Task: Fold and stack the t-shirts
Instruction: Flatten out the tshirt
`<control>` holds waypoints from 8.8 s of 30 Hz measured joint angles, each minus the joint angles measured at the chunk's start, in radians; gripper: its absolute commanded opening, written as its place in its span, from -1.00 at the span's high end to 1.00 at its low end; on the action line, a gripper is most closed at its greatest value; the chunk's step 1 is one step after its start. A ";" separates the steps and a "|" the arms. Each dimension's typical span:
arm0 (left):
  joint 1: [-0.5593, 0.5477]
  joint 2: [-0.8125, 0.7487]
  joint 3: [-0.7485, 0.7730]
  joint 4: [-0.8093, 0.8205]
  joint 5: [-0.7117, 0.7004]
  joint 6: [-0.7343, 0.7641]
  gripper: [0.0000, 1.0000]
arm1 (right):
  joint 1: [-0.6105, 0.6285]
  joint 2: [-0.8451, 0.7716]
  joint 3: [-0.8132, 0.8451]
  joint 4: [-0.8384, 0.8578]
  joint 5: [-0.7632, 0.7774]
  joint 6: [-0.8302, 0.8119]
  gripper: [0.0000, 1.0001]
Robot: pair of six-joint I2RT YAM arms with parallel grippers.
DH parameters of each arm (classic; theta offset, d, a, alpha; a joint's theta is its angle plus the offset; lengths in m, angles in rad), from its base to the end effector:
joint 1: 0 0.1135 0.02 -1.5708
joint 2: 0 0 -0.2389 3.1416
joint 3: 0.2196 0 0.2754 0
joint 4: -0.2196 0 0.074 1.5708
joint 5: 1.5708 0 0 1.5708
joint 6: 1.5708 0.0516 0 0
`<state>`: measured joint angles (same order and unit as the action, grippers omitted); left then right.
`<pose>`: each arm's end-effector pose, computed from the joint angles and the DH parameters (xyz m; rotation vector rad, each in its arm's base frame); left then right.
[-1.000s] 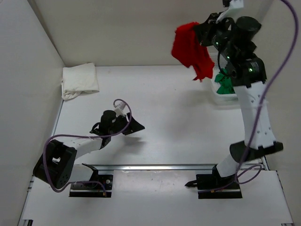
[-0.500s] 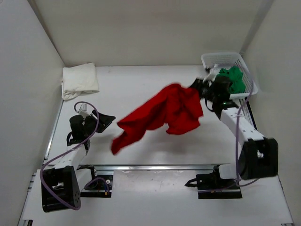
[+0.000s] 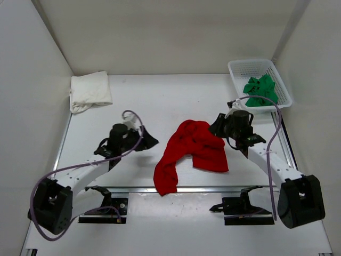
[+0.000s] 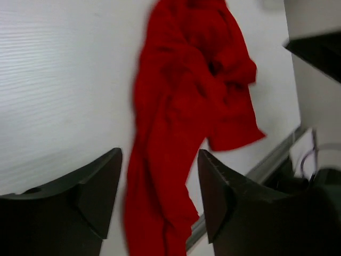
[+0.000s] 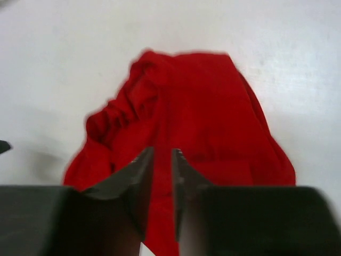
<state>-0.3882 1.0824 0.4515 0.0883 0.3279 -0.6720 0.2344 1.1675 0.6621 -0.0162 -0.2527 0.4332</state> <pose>0.2395 -0.1159 0.1509 -0.1090 2.2358 -0.9545 0.2868 0.0817 0.1938 0.0558 2.1437 0.6622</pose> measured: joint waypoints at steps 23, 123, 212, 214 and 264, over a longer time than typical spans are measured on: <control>-0.387 0.476 0.302 -0.127 -0.190 0.189 0.79 | -0.008 -0.518 -0.464 -0.298 0.306 0.190 0.07; 0.495 0.206 0.466 -0.071 0.303 -0.112 0.93 | 0.389 0.255 -0.082 0.029 0.137 0.055 0.99; 0.386 -0.211 -0.010 -0.344 0.014 0.125 1.00 | 0.011 -0.301 -0.280 -0.106 0.085 0.082 0.98; 0.252 -0.197 0.051 -0.386 -0.091 0.133 1.00 | 0.046 -0.290 -0.238 -0.127 0.116 0.069 1.00; 0.415 0.016 -0.168 -0.111 -0.290 -0.158 1.00 | 0.080 -0.325 -0.237 -0.112 0.093 0.107 0.94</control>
<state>0.0265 1.0988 0.2832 -0.0231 0.0383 -0.8295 0.3141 0.8425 0.4252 -0.1284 -0.1593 0.5404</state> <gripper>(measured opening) 0.020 0.033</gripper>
